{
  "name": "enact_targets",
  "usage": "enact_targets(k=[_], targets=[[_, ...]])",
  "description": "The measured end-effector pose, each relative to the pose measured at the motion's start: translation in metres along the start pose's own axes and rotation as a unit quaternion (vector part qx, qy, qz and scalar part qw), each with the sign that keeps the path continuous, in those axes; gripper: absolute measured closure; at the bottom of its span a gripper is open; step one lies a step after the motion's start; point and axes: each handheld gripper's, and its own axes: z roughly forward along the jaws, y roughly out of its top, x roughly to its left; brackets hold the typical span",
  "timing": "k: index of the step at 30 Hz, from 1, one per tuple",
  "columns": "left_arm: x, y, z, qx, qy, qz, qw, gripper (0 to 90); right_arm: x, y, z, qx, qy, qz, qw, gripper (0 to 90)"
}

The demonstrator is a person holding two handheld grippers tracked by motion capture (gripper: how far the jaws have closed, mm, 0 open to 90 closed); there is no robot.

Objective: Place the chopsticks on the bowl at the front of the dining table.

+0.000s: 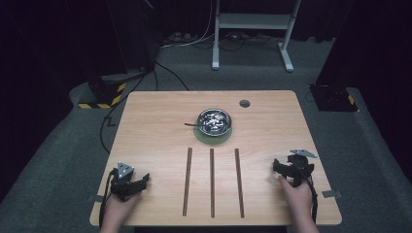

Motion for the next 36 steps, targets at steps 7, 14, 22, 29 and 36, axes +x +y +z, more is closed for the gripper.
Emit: enact_targets(k=[7,14,22,29,36], targets=[[0.0,0.001,0.001,0.0,0.001,-0.005,1.0,30.2,-0.001,-0.002,-0.002,-0.002,0.016,-0.014,0.9998,8.6],[0.0,0.0,0.001,0.001,0.001,-0.003,1.0,30.2,-0.003,-0.004,-0.004,-0.003,0.026,-0.028,0.9992,9.5],[0.0,0.0,0.0,0.0,0.0,-0.003,1.0,30.3,0.002,-0.001,-0.013,-0.019,0.046,-0.043,0.9978,13.6],[0.0,0.0,0.0,0.0,0.001,-0.004,1.0,30.3,0.024,-0.003,-0.022,-0.037,0.073,-0.055,0.9951,16.2],[0.001,0.0,0.0,0.0,0.001,-0.001,1.0,30.2,0.048,-0.007,-0.029,-0.052,0.089,-0.075,0.9918,20.5]])
